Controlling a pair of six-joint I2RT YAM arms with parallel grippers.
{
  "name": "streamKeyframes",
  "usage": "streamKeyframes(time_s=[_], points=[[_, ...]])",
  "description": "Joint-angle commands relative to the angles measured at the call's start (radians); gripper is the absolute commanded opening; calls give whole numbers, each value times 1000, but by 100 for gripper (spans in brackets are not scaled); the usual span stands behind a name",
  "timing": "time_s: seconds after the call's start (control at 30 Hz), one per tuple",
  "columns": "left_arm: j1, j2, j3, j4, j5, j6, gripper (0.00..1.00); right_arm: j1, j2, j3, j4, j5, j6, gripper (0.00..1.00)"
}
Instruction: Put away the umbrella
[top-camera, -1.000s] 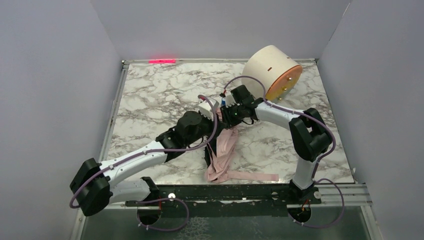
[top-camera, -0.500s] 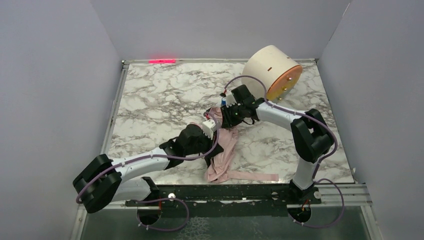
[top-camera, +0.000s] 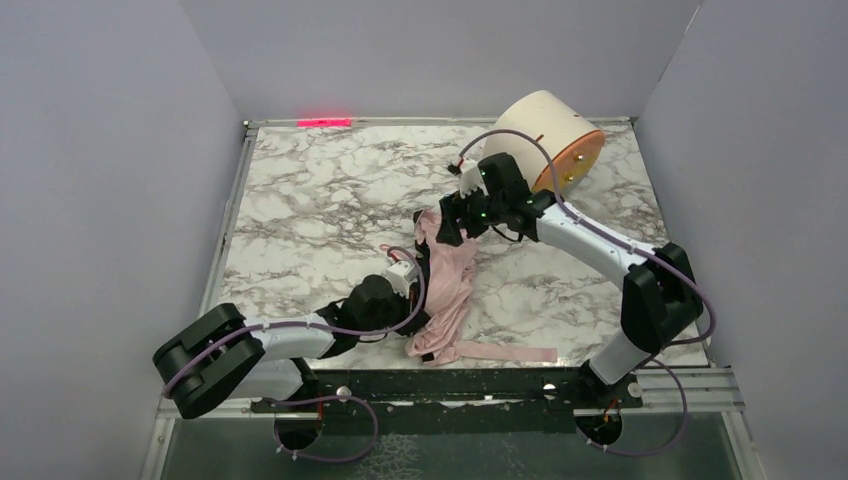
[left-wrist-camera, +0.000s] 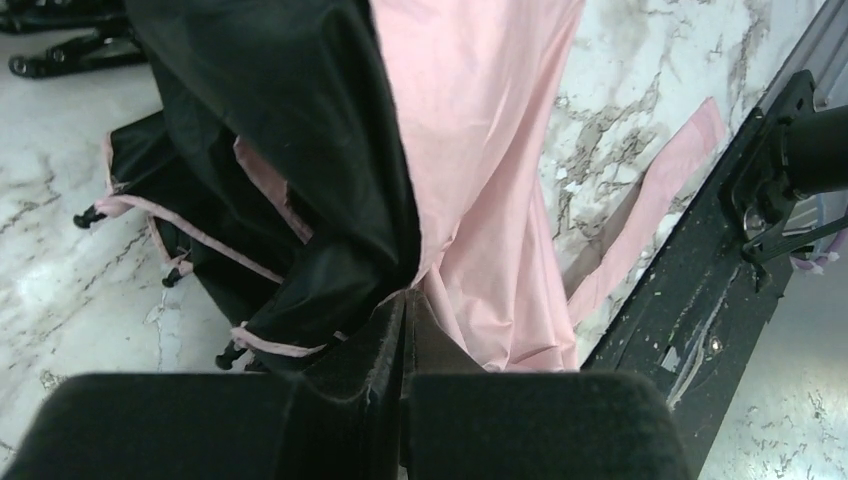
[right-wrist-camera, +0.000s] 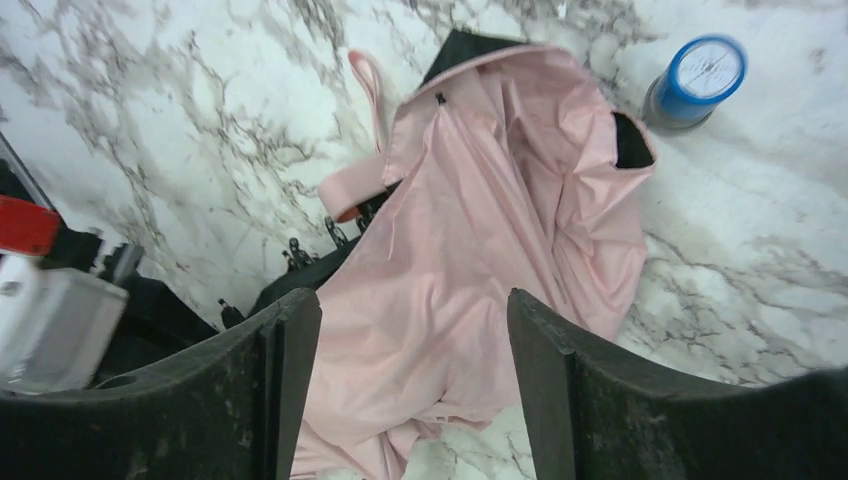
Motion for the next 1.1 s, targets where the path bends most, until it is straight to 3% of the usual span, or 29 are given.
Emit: streamKeyframes(time_s=[0.0, 0.23, 0.47, 0.57, 0.93, 1.07], points=[[-6, 39, -47, 111, -29, -46, 2, -4, -39, 73, -1, 65, -35, 75], [-5, 81, -54, 137, -7, -40, 1, -21, 103, 203, -47, 73, -46, 83], [-7, 90, -58, 150, 11, -45, 1, -71, 232, 298, -94, -127, -60, 84], [-7, 87, -58, 150, 12, -41, 0, -71, 270, 321, -101, -184, -51, 82], [-8, 73, -53, 150, 19, -36, 0, -71, 325, 276, -154, -151, -76, 78], [-7, 75, -52, 149, 22, -36, 0, -71, 334, 268, -148, -161, -104, 66]])
